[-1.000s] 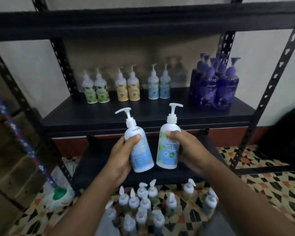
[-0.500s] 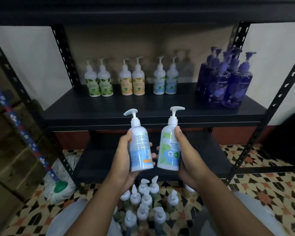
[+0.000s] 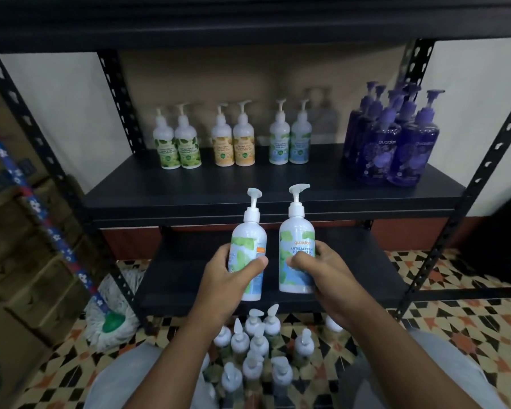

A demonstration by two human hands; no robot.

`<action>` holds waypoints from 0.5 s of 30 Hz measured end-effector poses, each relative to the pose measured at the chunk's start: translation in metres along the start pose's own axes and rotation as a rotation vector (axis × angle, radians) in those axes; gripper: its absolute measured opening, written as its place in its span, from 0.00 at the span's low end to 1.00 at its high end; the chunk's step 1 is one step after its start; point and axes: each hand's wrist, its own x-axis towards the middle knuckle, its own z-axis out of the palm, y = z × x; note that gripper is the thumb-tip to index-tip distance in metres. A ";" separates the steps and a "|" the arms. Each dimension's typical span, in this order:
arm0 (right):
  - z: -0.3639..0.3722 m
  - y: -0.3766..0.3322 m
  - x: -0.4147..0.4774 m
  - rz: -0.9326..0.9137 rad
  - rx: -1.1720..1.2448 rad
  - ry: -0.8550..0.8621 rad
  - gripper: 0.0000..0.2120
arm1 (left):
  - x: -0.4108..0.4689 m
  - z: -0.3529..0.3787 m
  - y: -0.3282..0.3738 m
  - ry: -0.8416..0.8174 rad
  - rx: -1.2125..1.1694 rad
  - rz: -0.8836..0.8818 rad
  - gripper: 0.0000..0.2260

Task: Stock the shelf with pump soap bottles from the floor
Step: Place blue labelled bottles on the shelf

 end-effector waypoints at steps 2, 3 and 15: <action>-0.001 0.000 0.000 -0.001 -0.009 -0.002 0.26 | -0.003 0.002 0.000 0.007 0.015 0.010 0.15; -0.002 0.000 0.000 -0.002 -0.008 -0.002 0.26 | -0.004 0.003 0.000 0.008 0.009 0.013 0.17; -0.005 -0.003 -0.007 -0.022 -0.054 0.011 0.28 | -0.006 0.006 0.000 0.014 0.107 0.074 0.17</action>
